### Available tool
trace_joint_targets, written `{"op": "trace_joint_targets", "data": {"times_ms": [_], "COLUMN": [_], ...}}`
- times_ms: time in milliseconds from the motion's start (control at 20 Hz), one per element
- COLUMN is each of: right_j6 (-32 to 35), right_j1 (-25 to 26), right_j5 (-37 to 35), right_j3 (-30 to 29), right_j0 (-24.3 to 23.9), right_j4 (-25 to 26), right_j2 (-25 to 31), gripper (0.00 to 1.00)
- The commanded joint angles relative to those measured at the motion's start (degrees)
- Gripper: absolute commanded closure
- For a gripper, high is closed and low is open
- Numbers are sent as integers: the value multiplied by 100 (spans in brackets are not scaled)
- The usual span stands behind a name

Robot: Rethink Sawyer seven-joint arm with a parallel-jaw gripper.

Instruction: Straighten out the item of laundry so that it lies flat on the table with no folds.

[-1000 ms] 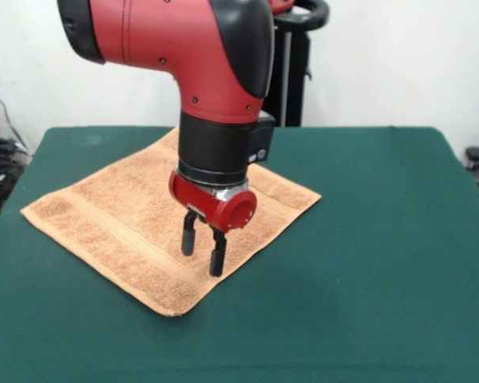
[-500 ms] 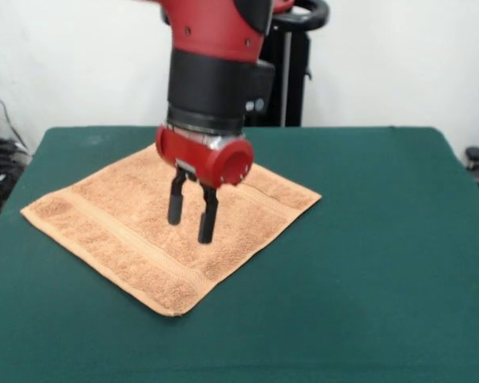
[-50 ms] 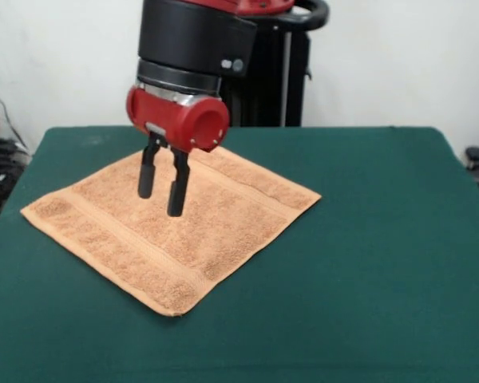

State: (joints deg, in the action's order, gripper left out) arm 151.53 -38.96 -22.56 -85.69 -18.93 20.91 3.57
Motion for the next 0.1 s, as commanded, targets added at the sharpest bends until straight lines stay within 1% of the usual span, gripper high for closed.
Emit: {"op": "trace_joint_targets", "data": {"times_ms": [50,100], "right_j6": [-890,-905], "right_j1": [199,185], "right_j5": [-692,-727], "right_j3": [-459,-468], "right_j0": [-14,-21], "right_j4": [138,135], "right_j2": [592,599], "gripper": [0,0]}}
